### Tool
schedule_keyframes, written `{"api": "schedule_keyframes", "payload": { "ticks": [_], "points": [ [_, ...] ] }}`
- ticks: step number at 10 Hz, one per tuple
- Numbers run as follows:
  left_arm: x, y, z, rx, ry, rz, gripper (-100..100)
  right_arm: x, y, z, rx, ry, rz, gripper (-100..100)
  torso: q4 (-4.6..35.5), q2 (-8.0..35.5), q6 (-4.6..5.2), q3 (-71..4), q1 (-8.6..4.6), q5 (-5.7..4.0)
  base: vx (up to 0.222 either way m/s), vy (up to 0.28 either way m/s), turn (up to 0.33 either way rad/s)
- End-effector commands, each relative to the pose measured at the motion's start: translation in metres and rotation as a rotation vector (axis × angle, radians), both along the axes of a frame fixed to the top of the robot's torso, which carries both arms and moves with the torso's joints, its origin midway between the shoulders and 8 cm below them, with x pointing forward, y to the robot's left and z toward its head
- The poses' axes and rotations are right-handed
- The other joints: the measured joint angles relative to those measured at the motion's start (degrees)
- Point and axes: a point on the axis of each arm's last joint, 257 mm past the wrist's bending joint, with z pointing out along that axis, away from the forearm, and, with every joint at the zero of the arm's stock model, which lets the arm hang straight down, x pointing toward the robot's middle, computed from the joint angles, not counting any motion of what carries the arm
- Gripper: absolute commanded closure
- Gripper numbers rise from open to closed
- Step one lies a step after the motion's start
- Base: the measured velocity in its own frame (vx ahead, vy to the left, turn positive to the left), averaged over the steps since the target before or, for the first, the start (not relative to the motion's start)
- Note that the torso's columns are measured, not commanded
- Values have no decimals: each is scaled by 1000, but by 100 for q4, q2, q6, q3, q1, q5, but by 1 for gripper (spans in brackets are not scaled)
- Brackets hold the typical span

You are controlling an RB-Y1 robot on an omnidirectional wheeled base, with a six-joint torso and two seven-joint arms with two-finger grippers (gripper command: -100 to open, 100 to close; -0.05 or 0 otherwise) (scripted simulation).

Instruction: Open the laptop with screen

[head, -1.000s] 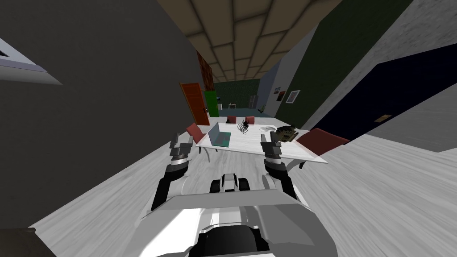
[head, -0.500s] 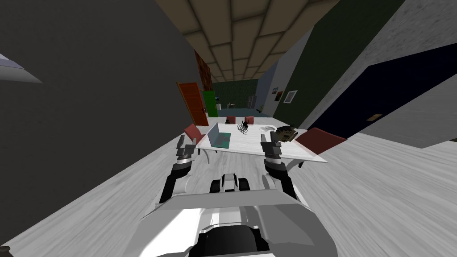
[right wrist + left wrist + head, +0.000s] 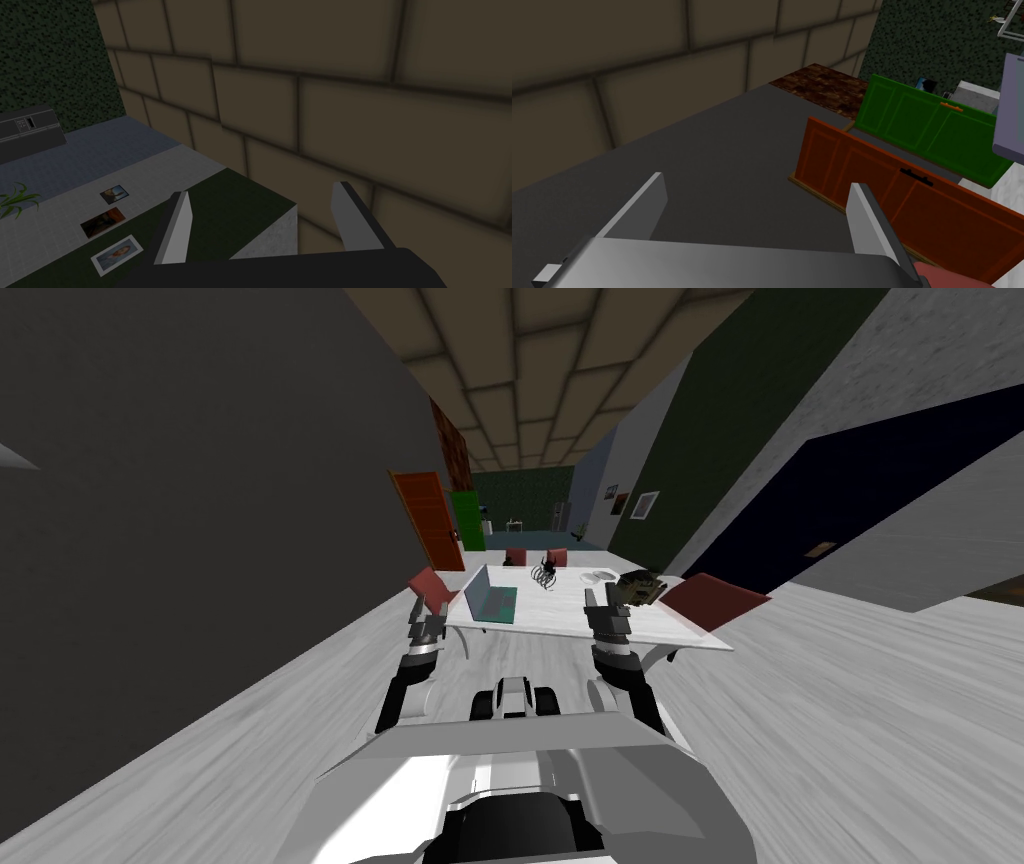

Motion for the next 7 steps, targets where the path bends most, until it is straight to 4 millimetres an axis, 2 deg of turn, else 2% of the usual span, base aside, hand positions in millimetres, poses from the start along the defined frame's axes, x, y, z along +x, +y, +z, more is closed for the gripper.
{"api": "schedule_keyframes", "payload": {
  "ticks": [1, 7],
  "points": [
    [8, -1, -18, -21, 25, -12, -100, 0, 0, 0, 0, 0, 0, 0, 1, 4, -1, 2, -5, -1, 36, 24, -32],
    [26, -8, -71, -101, 97, -53, -100, 0, 0, 0, 0, 0, 0, 0, -1, -1, 0, -1, 3, 1, 52, 50, -62]
  ]
}}
